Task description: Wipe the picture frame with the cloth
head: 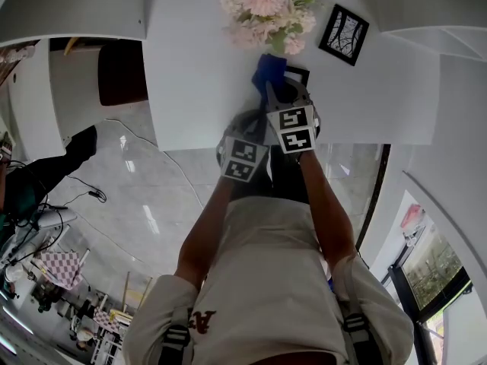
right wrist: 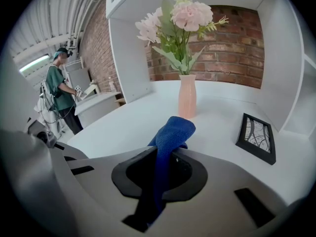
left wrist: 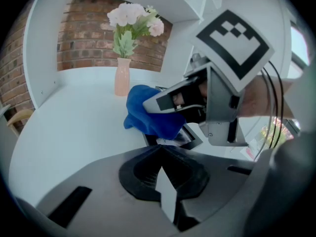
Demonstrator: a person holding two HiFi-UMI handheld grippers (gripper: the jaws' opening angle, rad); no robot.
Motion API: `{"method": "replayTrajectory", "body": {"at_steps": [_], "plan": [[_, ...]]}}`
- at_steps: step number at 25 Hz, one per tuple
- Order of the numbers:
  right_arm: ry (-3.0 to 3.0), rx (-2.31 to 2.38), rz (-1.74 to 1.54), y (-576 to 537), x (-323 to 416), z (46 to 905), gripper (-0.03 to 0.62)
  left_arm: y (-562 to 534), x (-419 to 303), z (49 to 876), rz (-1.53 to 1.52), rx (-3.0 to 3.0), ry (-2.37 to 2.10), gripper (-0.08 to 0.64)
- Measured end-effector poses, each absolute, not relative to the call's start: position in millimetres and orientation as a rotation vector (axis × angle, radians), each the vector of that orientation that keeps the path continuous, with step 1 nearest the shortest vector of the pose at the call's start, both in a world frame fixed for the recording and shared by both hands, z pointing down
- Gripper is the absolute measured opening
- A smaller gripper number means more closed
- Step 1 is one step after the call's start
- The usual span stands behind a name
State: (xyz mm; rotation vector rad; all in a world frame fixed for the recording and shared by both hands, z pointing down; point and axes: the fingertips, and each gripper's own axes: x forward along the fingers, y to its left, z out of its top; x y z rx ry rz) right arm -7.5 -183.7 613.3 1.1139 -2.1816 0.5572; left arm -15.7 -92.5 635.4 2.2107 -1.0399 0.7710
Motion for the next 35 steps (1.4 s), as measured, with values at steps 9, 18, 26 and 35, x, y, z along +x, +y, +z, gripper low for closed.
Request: {"method": "replayTrajectory", "body": {"at_steps": [9,18,26,35], "plan": [[-2.157,1.087,0.519,-186.7,-3.8,628.4,0.032,-93.1,-16.5,636.4,0.778,2.204,-1.049,0.002],[-2.133,1.106,0.516,-182.8,11.1,628.5,0.034,-92.9,-16.7,636.7,0.773,2.196,-1.057,0.002],[-2.099,1.128,0.506,-178.3,29.9,628.7,0.034,-93.8,-17.0,636.8,0.776,2.192,-1.067,0.002],[-2.062,1.165,0.487,-173.1,51.6,625.4,0.034,-94.2,-17.5,638.0,0.782,2.188,-1.069,0.002]]}}
